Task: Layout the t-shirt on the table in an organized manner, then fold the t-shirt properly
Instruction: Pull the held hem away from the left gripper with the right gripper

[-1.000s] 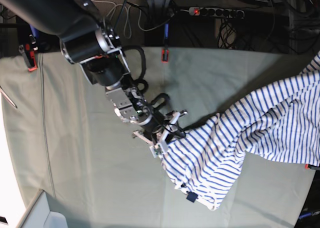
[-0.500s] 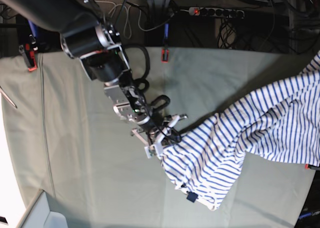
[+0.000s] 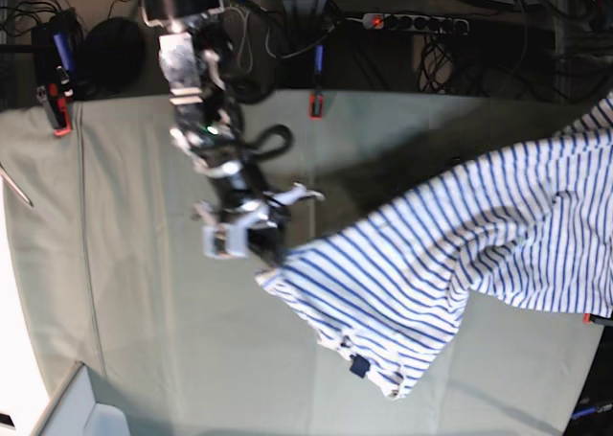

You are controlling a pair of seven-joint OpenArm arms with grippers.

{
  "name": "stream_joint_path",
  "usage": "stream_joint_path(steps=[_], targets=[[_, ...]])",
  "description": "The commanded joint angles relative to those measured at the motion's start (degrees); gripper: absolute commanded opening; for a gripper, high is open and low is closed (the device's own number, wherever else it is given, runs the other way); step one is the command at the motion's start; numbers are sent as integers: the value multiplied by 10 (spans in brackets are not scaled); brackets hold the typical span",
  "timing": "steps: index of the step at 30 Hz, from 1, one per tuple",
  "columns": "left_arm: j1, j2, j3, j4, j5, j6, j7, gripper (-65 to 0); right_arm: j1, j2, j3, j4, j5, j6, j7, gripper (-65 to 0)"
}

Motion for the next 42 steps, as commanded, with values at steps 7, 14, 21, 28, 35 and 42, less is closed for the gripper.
stream_joint_path(steps=[7,14,21,28,35,42], targets=[[0,-6,59,34,-1,-2,-17,-650,-144,9,115,164,5,-9,24,-650],[1,12,75,28,-1,-2,-17,-650,-191,35,135,155,4,-7,17,-650],[5,12,74,28,-1,-2,-17,-650,-122,98,42,141,5,-7,-98,-520],[14,24,71,29,-1,-2,-18,-650,24,67,31,51,5,-7,-186,-287],[15,40,71,30,-1,-2,-18,-650,160,58,28,-139,5,-7,-186,-292],[21,40,71,27,-1,-2,-18,-650,228,58,28,-291,5,-6,-184,-292]])
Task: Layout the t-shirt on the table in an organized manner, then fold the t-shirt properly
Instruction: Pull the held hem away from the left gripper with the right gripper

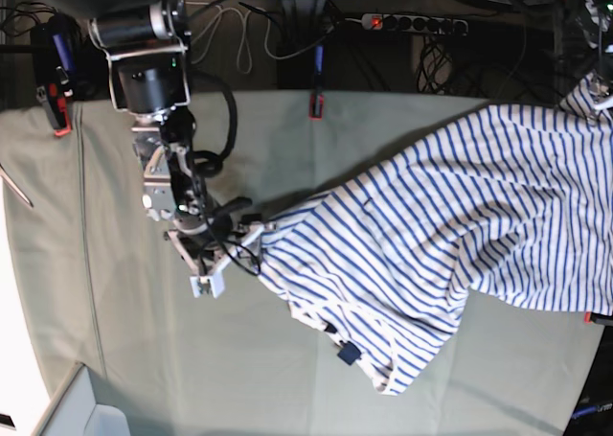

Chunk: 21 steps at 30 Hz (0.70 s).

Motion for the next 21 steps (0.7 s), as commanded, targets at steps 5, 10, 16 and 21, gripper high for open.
stream_joint_path(steps=[5,10,16,21], targets=[[2,-8,-3,9,-1,-4,-16,-650,-4,-17,-27,6,1,47,2,-293],[2,-10,-3,9,-1,-4,-16,-650,-27,-25,-74,6,1,55,2,-336],[3,-9,-3,9,-1,-4,-16,-650,-43,-26,-79,8,1,59,2,-599],[18,-8,-3,32,-1,-4,-16,-650,-100,-10,-36,133,2,60,-2,-650]])
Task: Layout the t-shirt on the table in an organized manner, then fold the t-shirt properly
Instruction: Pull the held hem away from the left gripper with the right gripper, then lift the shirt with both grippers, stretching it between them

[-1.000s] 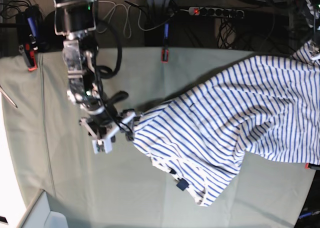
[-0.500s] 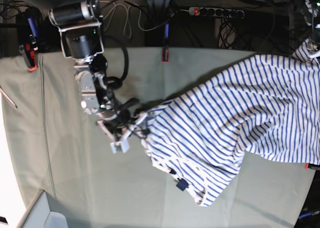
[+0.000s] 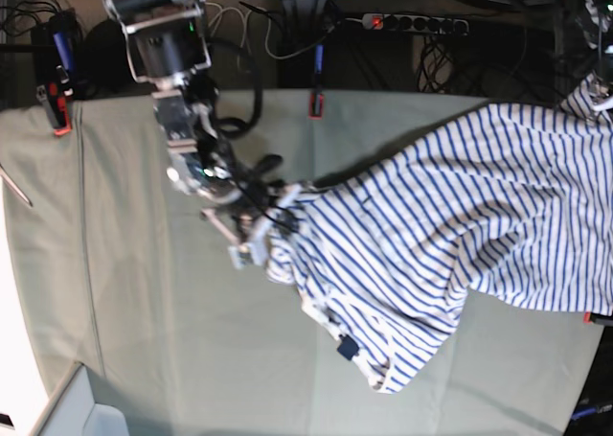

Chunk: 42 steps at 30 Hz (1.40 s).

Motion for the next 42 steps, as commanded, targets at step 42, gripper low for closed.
stream_joint_path(steps=[42], targets=[[-692,-132,301,-49,156,-1,222,-650,266,69,253,333,27,94,-169,-650]])
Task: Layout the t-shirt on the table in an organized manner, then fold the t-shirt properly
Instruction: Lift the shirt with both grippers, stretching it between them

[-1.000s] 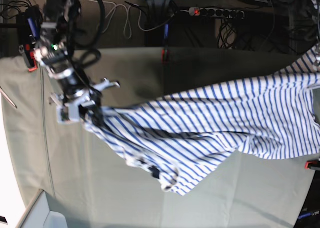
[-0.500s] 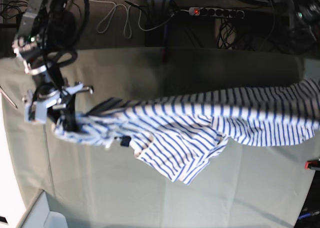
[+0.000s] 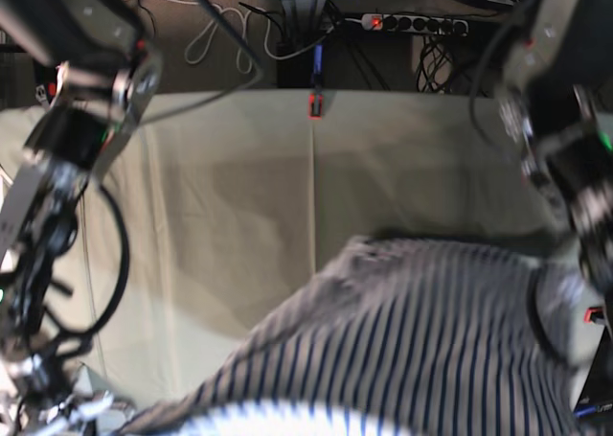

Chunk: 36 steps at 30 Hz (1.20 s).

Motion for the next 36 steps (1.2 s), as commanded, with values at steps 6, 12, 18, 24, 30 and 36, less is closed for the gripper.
stream_joint_path(steps=[6,12,18,24,30,36], targets=[[-146,5,43,-41,2,-1,-13,-650,103,41,-2,22,6,0,14,-650],[-152,-16,45,-41,-5,-1,-19,-650,102,75,0,68,9,0,20,-650],[-64,-28,12,90,0,-1,-12,-650,-3,79,89,174,30,0,34,-650],[65,-30,-33,89,-42,-1,-18,-650,-155,48,140,177,77,0,69,-650],[204,-8,-130,107,-97,-1,-18,-650,-332,22,162,163,146,12,164,-650],[307,5,-153,88,-146,-1,-18,-650,-412,-6,129,174,146,18,173,-650]])
